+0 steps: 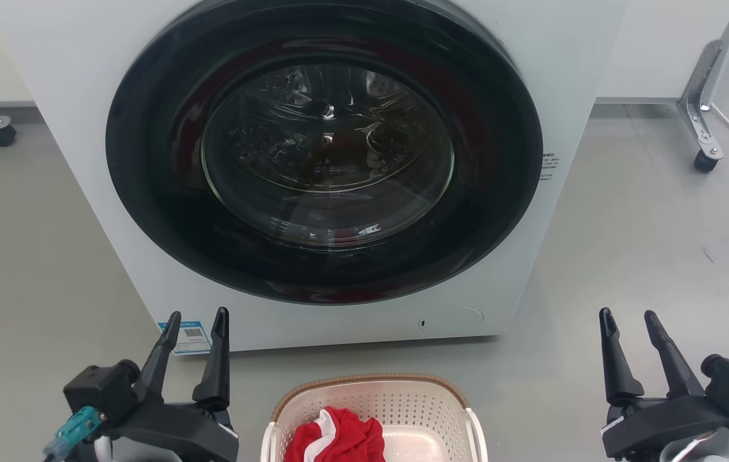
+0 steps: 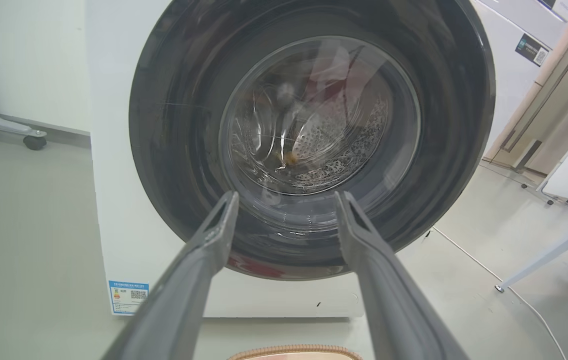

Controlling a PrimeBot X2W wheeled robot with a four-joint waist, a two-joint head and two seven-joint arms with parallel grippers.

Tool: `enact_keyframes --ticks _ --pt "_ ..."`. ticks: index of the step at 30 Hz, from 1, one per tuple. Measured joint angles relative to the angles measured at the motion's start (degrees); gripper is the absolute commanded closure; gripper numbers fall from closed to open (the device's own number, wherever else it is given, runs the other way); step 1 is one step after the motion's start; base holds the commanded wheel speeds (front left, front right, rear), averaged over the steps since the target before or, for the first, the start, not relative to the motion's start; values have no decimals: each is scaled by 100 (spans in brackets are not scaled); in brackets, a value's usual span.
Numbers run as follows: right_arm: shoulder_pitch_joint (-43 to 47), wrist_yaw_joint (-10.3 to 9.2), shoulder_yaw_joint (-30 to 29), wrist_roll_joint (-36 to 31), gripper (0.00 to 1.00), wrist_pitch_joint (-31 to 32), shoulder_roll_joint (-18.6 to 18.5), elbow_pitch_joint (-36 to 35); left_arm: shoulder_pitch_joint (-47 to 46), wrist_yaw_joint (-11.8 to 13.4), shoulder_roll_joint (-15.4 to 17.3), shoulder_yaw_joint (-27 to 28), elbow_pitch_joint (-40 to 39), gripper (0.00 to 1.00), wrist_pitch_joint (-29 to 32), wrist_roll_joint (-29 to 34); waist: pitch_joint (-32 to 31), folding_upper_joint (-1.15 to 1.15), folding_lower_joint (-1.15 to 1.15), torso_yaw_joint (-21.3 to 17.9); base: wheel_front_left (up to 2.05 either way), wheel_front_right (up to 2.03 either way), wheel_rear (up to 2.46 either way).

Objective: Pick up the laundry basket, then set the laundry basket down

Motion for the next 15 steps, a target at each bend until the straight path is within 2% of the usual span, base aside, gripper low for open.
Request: enact_keyframes --ticks 15 --pt "5 -227 294 -1185 0 -296 -125 -34 75 225 -2 -87 -82 0 -25 1001 0 0 0 22 0 0 0"
